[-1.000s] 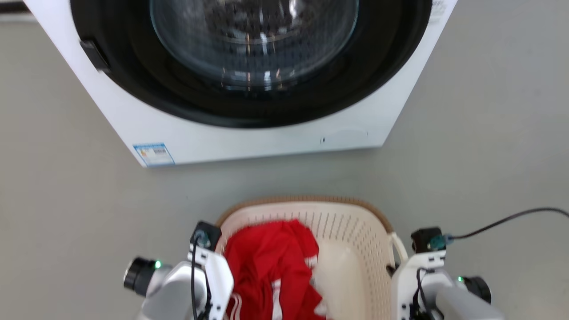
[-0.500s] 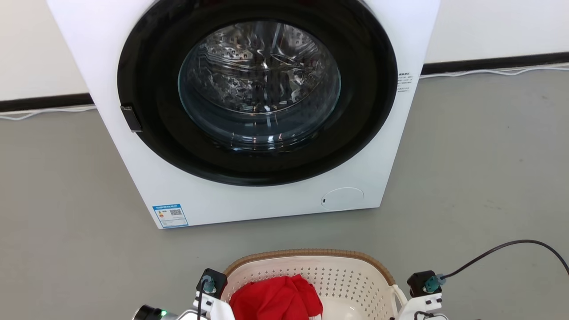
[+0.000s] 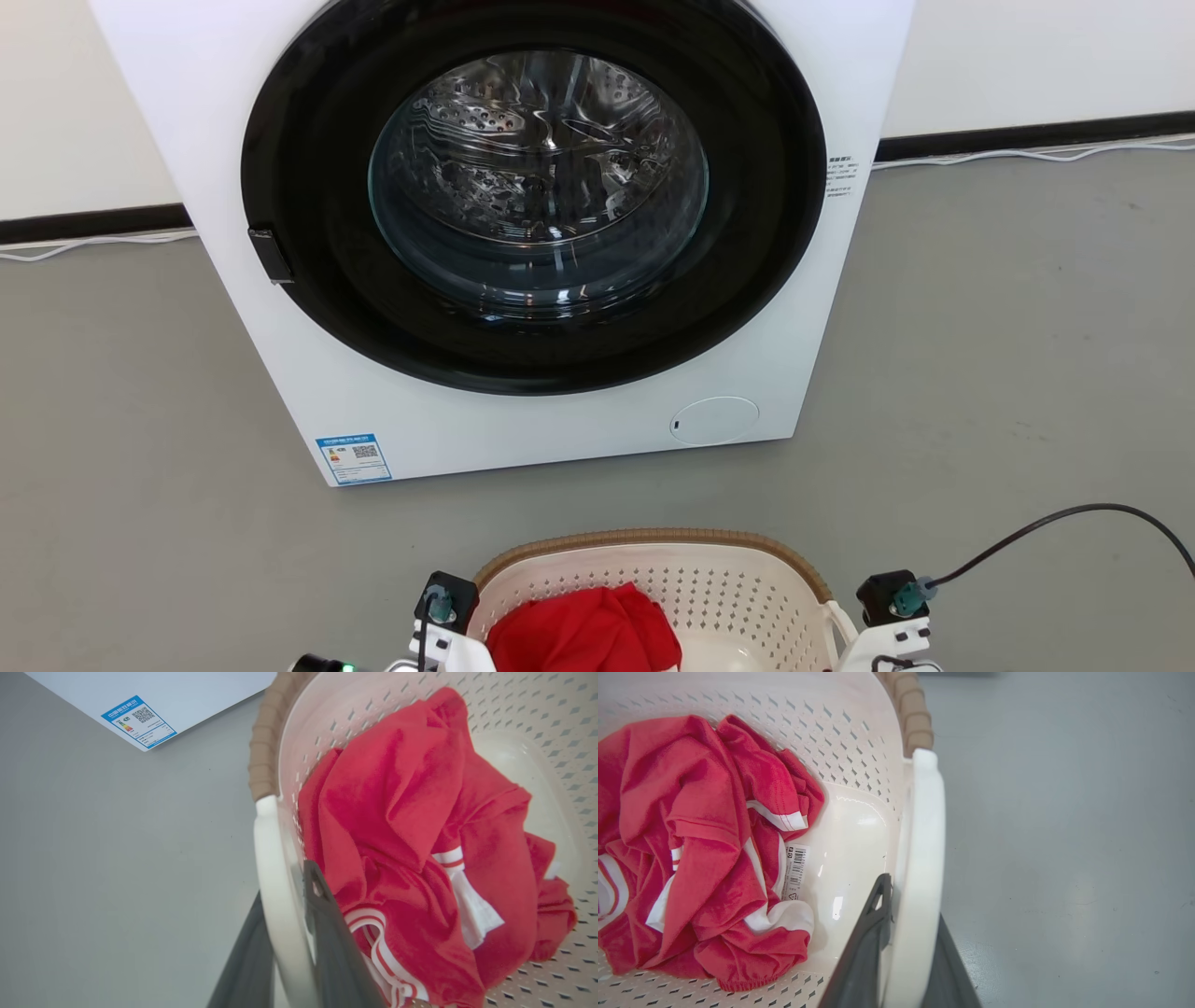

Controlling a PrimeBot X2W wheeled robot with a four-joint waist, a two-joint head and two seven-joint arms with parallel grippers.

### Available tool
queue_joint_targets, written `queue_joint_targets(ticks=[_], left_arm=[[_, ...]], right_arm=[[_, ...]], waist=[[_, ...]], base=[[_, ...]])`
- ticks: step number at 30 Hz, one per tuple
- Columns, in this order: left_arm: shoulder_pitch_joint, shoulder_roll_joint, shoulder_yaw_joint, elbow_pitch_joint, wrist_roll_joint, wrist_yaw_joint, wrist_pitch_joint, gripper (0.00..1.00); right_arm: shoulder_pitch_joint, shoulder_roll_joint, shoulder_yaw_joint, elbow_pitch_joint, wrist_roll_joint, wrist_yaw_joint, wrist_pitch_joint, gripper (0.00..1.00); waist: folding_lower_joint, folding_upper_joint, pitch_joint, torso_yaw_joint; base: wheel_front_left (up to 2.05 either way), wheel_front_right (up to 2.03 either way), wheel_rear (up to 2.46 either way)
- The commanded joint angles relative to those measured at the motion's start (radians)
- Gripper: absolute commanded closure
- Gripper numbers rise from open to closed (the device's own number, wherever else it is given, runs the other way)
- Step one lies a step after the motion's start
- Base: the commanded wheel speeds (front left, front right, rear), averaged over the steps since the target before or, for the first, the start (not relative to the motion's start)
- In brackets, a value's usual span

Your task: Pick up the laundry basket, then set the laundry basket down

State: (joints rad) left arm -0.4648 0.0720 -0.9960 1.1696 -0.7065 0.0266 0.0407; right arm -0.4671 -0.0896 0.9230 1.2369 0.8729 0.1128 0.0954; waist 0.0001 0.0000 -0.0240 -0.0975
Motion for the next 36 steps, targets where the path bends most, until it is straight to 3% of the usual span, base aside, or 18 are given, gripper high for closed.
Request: queue_joint_targets(ticks=[1,12,36], left_arm=[[-0.034,-0.022,0.003,-0.040,0.001,-0.009,-0.021,1.00],[-0.049,-0.022,-0.036,-0.033,-0.076,0.026,-0.027,1.00],[-0.094,-0.022,-0.115,-0.014,-0.150,0.032,-0.056,1.00]], right_arm=[[-0.014,0.039,0.023,-0.030,-0.016,0.018,-0.003,1.00],[-0.015,0.039,0.015,-0.039,-0.011,0.018,-0.017,1.00],[-0.027,0.039,0.014,-0.040,0.014,0.018,-0.058,1.00]], waist=[[0.0000,0.0000,0.000,0.000],[0.0000,0.0000,0.006,0.007],[0.0000,0.0000,0.048,0.020]], base=[[0.00,0.00,0.00],[0.00,0.00,0.00],[0.00,0.00,0.00]])
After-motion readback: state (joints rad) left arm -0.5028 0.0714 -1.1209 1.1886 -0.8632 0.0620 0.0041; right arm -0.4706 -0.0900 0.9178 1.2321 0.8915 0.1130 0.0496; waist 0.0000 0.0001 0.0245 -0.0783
